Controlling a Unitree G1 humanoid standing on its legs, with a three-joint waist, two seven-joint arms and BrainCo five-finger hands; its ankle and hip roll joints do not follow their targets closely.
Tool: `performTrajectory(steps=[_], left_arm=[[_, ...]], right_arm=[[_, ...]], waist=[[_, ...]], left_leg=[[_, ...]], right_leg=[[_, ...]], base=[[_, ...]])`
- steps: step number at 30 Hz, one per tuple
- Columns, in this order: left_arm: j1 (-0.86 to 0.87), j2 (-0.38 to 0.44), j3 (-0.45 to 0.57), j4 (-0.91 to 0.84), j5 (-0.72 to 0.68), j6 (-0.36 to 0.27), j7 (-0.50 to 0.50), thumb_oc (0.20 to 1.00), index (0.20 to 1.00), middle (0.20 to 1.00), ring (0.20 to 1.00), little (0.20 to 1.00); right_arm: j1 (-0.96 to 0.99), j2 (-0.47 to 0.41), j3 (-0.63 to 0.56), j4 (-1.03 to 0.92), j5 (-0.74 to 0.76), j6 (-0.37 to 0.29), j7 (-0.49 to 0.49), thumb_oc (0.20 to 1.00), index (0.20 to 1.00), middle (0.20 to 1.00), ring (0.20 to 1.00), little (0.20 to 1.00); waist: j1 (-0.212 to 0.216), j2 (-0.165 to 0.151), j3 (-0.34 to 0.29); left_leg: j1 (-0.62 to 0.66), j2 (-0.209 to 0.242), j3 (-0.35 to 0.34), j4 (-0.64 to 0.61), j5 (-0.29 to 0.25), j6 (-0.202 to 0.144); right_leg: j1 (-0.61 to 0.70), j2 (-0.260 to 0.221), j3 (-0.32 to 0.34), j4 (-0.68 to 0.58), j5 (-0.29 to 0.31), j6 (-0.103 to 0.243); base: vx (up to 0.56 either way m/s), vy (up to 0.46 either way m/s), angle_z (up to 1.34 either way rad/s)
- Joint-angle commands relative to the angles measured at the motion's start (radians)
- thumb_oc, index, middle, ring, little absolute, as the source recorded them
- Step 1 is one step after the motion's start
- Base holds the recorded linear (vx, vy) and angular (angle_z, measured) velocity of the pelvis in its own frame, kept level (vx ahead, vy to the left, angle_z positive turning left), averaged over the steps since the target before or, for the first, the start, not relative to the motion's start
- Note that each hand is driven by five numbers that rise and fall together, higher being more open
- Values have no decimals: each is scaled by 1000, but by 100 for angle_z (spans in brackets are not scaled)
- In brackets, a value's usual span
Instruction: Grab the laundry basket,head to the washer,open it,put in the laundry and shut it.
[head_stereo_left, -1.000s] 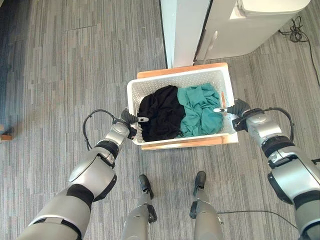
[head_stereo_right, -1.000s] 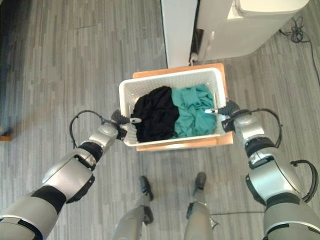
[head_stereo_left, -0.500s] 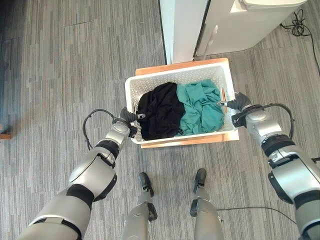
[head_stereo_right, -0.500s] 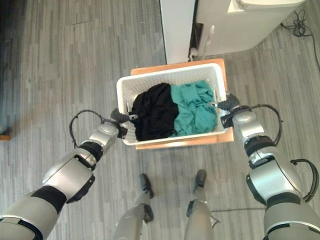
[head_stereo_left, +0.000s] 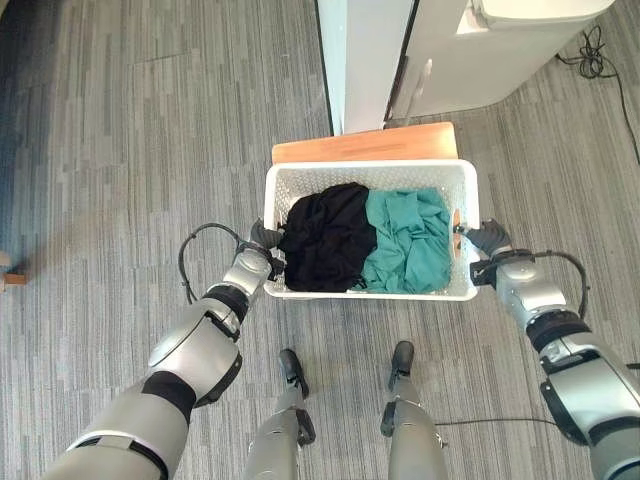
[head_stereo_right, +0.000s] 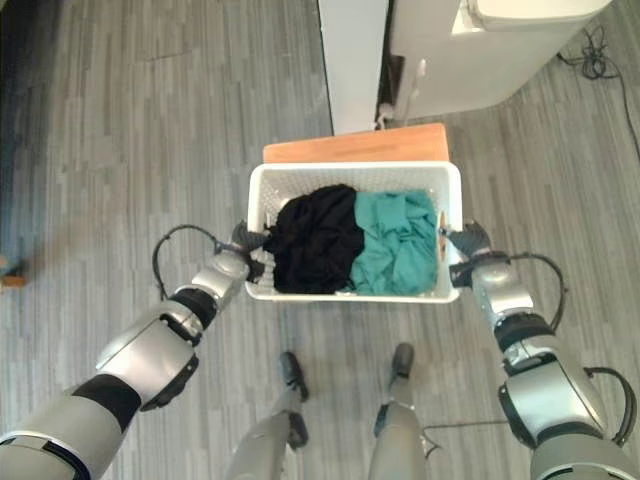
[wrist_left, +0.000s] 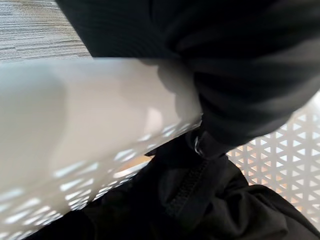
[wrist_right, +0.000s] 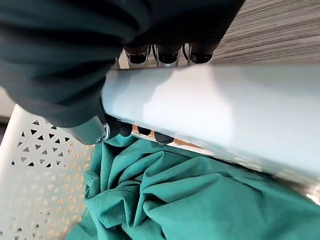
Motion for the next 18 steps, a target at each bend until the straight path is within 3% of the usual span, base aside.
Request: performTrajectory(steps=[1, 11, 18], left_arm=[[-97, -102, 13, 6, 52, -55, -98, 200, 200, 200, 200, 200], [61, -48, 54, 43, 74, -22, -173, 200, 200, 200, 200, 200], [140, -30, 69, 69, 86, -8, -210, 200, 200, 200, 200, 200]], right_arm=[[-85, 86, 29, 13, 35, -46, 99, 200, 200, 200, 200, 200], [-1, 151, 49, 90, 17, 17, 197, 200, 200, 200, 200, 200], [58, 188, 32, 154, 3, 33, 233, 200, 200, 200, 200, 200]], waist=[[-8, 7, 20], [0, -18, -51], [3, -27, -103]], left_leg=[[-8, -38, -68, -13, -8, -50], [189, -34, -30, -13, -51, -34], [247, -40, -24, -13, -72, -25]], right_leg=[[30, 27, -11, -69, 94, 32], [181, 29, 2, -69, 66, 35], [240, 32, 4, -69, 50, 33]], base=[[0, 0, 0], [15, 0, -2], [33, 18, -12]])
